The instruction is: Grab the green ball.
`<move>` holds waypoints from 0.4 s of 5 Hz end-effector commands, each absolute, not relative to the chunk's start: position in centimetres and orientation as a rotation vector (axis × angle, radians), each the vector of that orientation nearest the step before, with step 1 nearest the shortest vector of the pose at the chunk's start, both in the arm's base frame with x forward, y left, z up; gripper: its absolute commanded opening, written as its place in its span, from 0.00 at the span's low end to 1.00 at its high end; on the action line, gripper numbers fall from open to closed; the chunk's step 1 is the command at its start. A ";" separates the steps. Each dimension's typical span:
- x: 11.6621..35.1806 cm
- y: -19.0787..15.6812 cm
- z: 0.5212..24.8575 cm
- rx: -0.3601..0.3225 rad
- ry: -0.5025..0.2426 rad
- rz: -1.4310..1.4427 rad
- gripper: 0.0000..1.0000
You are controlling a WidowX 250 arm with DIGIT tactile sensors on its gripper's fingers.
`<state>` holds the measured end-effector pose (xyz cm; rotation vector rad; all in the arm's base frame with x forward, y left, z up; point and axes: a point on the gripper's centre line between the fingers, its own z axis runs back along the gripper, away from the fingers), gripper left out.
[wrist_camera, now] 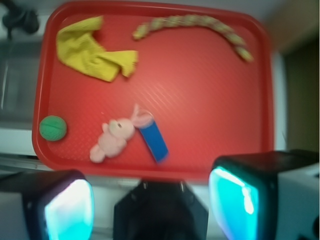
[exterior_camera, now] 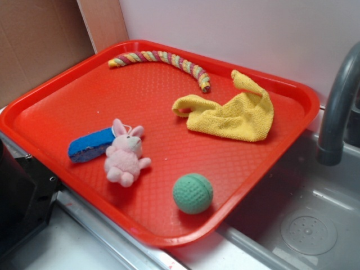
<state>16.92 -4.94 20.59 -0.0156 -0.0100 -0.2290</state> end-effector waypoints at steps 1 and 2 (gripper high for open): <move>21.5 -12.0 17.3 0.039 0.001 -0.731 1.00; 15.7 -15.6 15.6 0.024 -0.061 -0.980 1.00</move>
